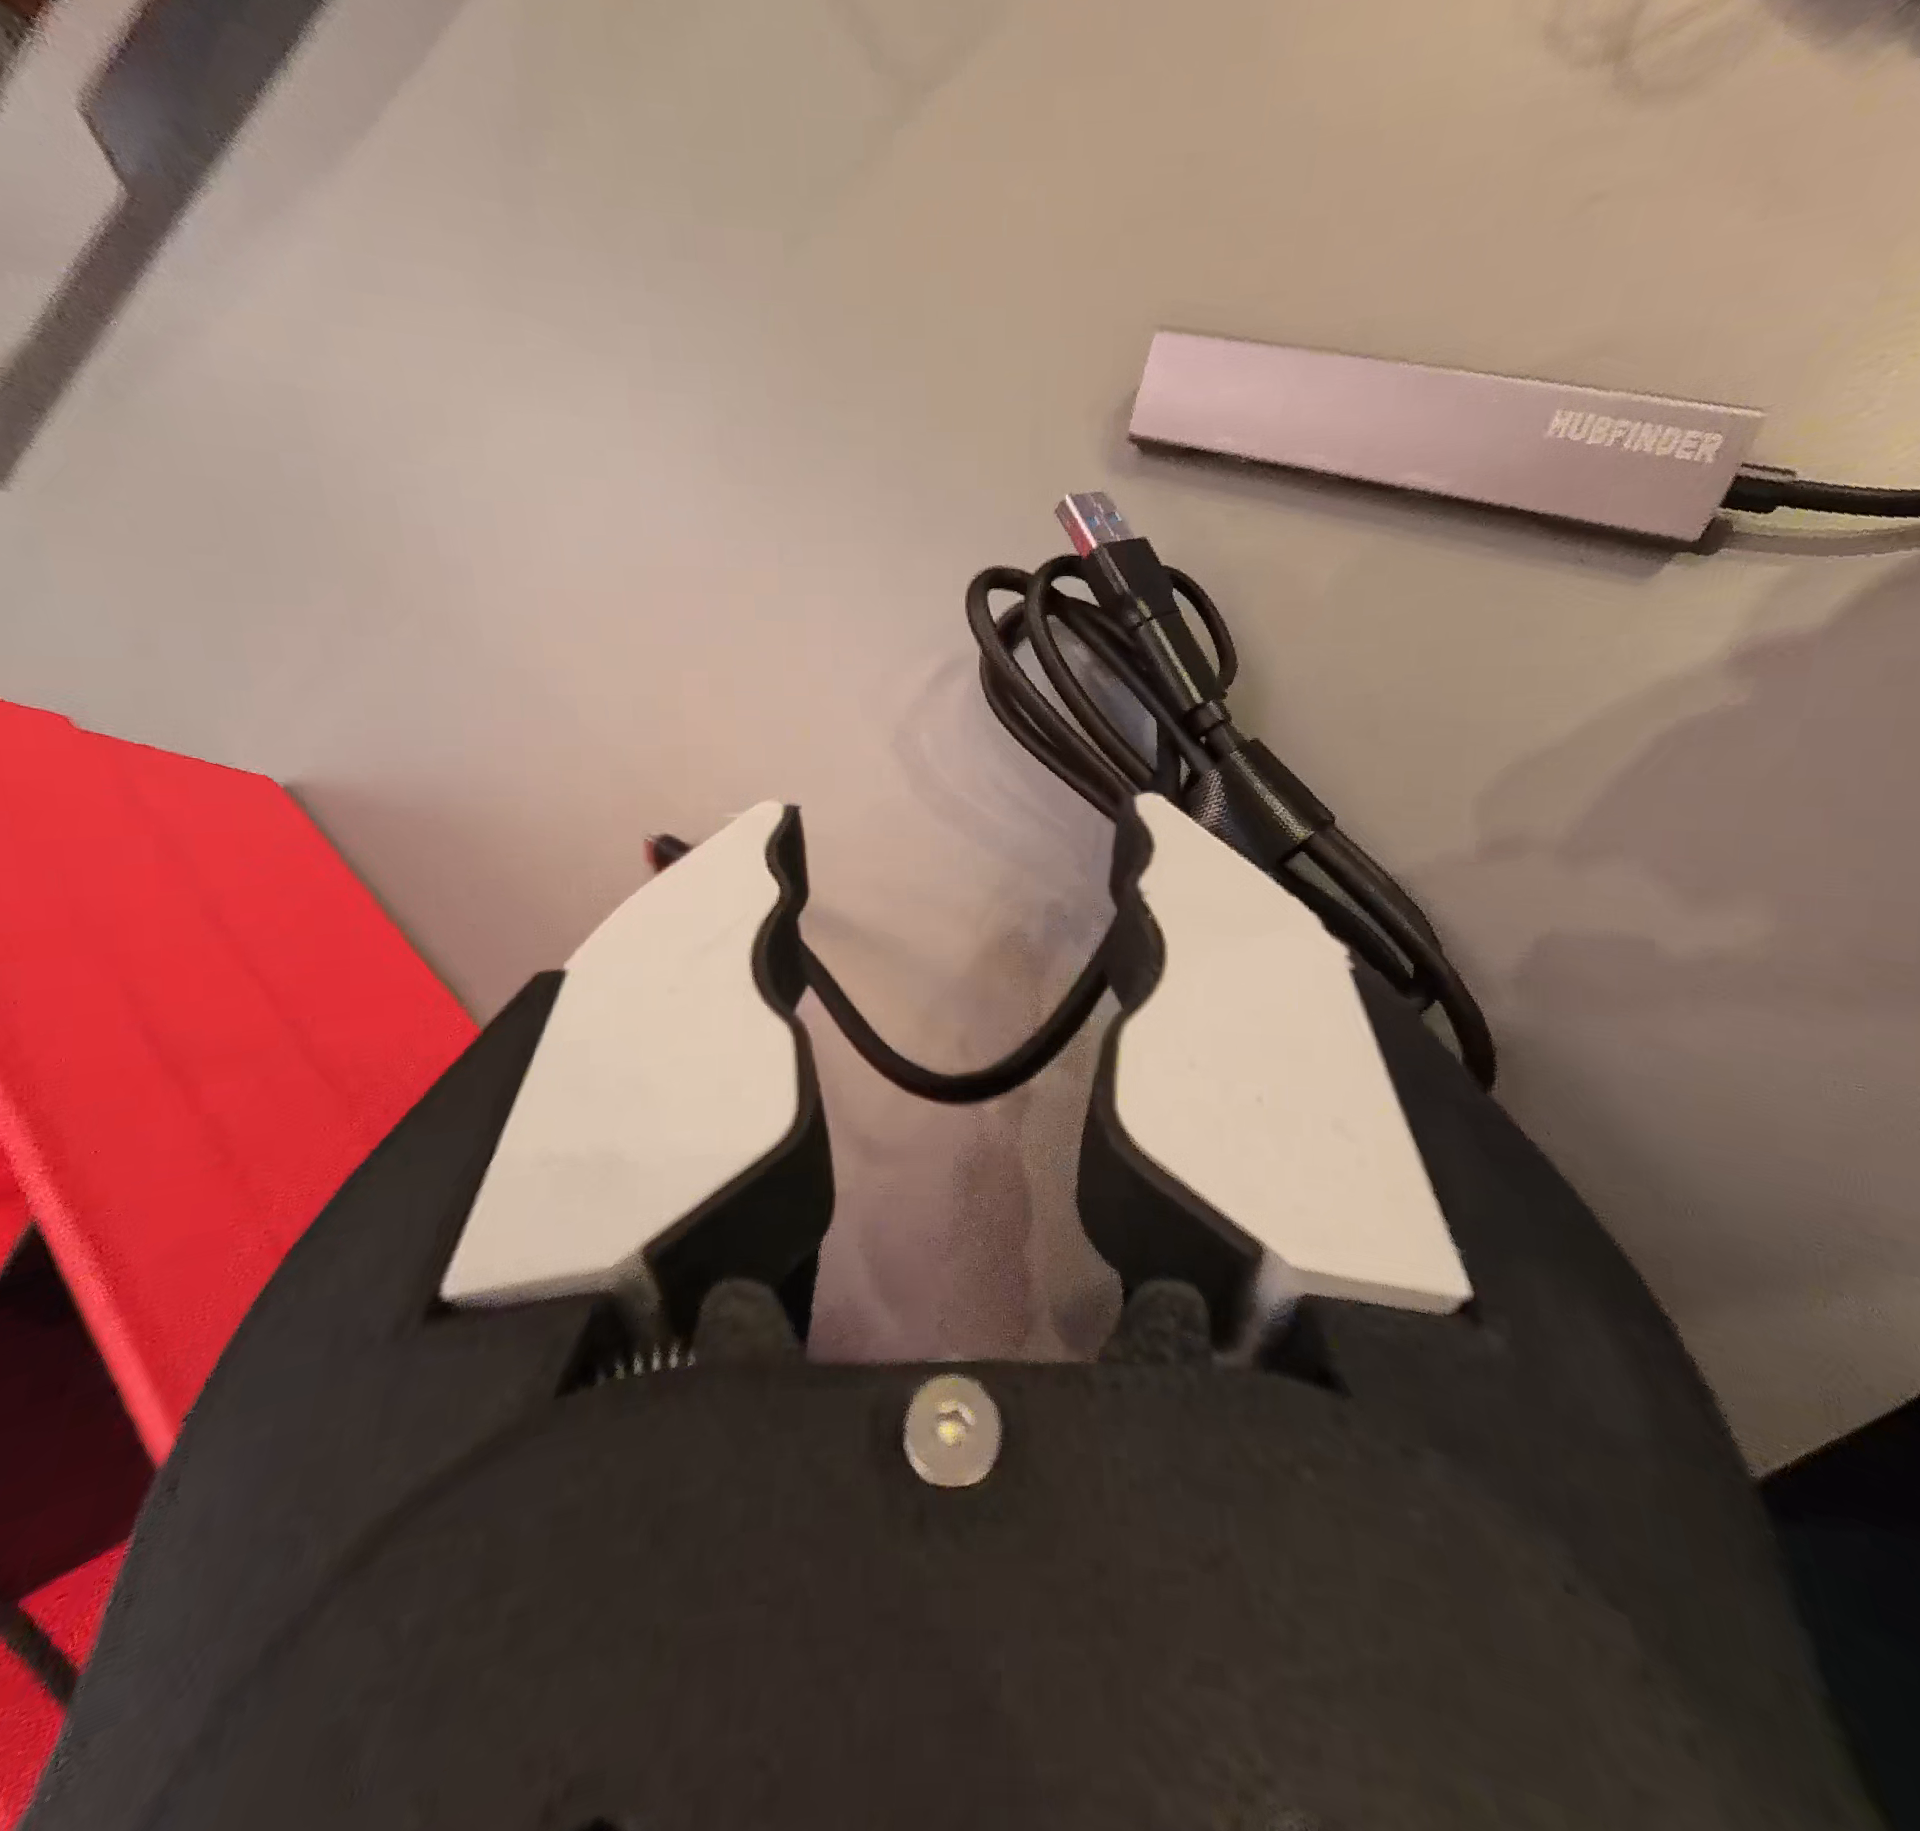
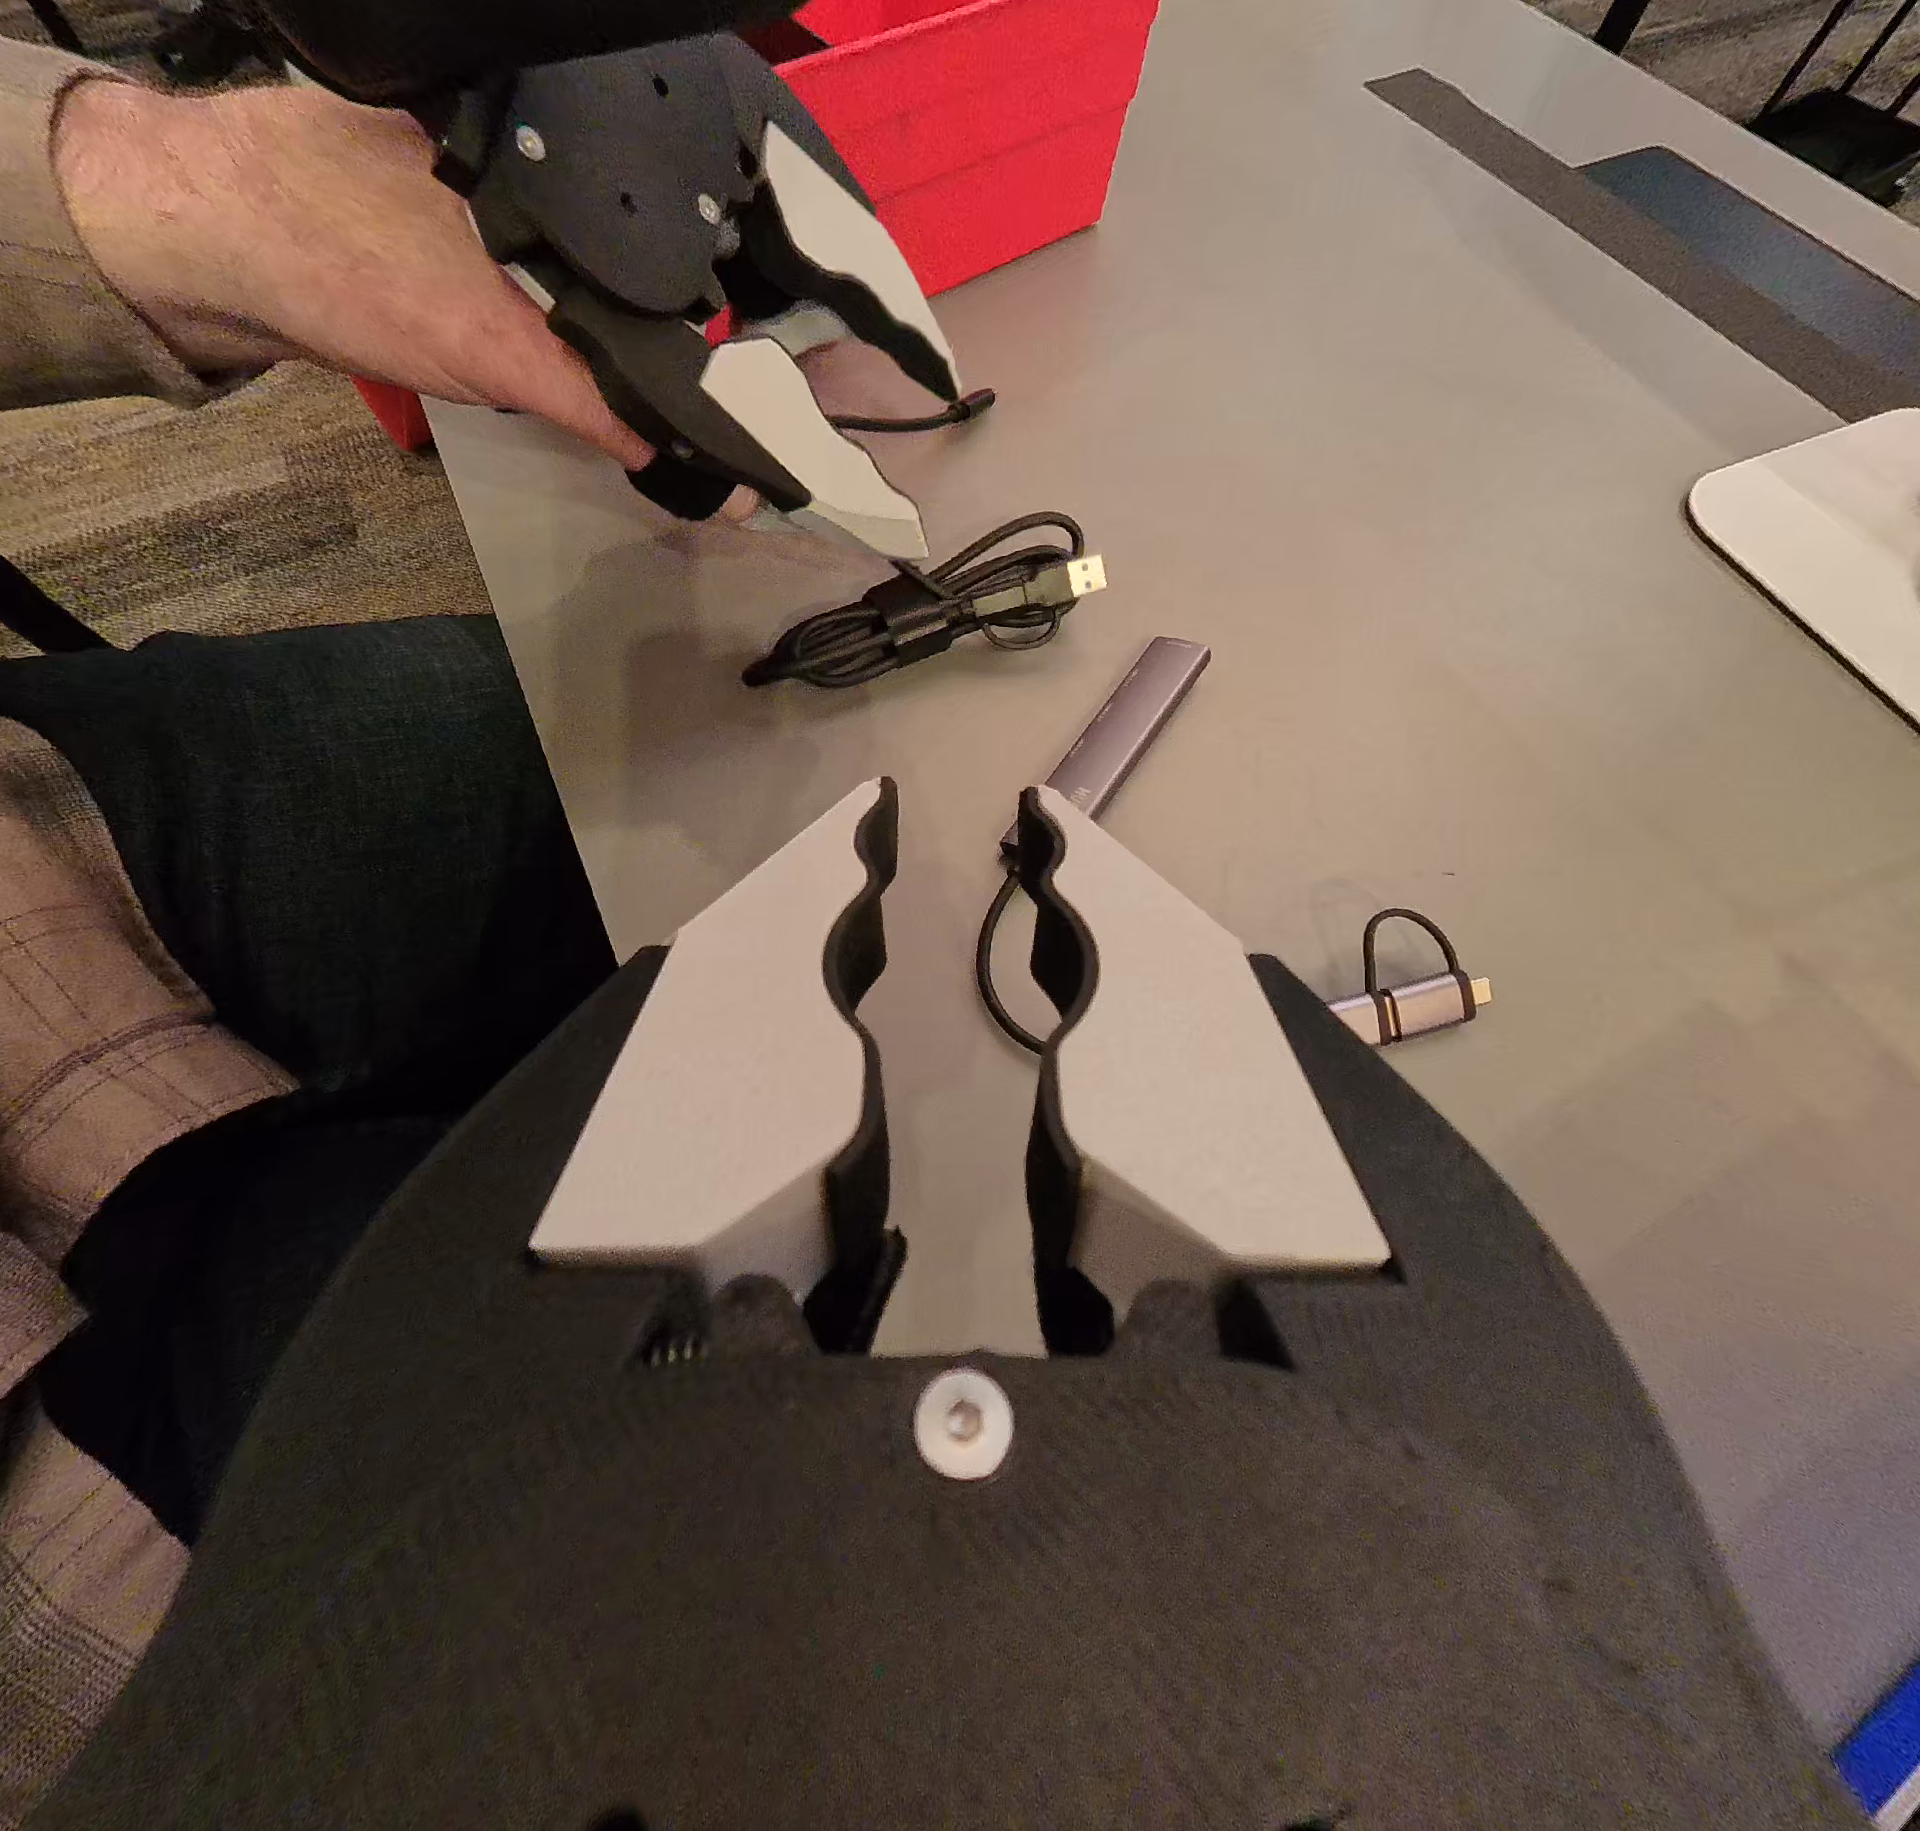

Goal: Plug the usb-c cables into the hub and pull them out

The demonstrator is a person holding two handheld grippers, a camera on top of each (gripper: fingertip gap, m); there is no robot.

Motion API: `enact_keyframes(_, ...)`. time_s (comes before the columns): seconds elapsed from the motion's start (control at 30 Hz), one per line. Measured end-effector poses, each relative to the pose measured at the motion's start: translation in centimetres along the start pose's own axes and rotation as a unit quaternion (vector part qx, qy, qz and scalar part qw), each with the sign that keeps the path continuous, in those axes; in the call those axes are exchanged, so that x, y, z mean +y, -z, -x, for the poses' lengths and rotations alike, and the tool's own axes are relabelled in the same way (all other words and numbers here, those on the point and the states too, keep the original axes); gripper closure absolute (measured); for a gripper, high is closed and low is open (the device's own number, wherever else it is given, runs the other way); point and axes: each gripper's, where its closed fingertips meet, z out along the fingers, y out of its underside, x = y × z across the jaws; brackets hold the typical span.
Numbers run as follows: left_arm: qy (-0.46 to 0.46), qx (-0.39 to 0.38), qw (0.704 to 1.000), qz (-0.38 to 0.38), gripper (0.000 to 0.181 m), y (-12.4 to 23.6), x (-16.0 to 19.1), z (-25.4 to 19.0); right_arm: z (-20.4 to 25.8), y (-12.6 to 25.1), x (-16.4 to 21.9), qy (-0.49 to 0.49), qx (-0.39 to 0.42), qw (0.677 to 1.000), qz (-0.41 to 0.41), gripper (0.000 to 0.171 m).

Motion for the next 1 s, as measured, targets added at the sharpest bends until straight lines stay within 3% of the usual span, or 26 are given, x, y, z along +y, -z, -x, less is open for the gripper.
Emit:
enact_keyframes(0.17, -0.025, 0.024, 0.999, 0.005, 0.136, -0.2, 0.3, -1.1, 0.1, -0.2, 0.2, -0.001, -0.004, 1.0, 0.001, 0.151)
enact_keyframes(0.3, -0.069, 0.041, 0.997, -0.003, 0.134, 0.0, -0.3, -1.9, 0.1, -0.2, 0.3, -0.001, -0.005, 1.0, 0.002, 0.151)
enact_keyframes(0.47, -0.029, 0.137, 0.99, -0.033, 0.134, 0.6, -1.8, -4.4, 0.0, -0.1, 0.4, -0.004, -0.003, 1.0, 0.001, 0.151)
enact_keyframes(0.67, -0.114, 0.111, 0.987, 0.015, 0.141, -0.6, -1.1, -4.9, 0.2, -0.2, 0.4, 0.0, -0.006, 1.0, 0.004, 0.151)
enact_keyframes(0.9, -0.144, 0.133, 0.979, 0.06, 0.154, -0.9, -1.2, -5.4, 0.0, -0.1, 0.5, -0.002, -0.005, 1.0, 0.003, 0.151)
enact_keyframes(1.0, -0.139, 0.139, 0.977, 0.078, 0.144, -0.9, -1.4, -4.9, 0.0, 0.0, 0.6, -0.004, -0.004, 1.0, 0.002, 0.151)
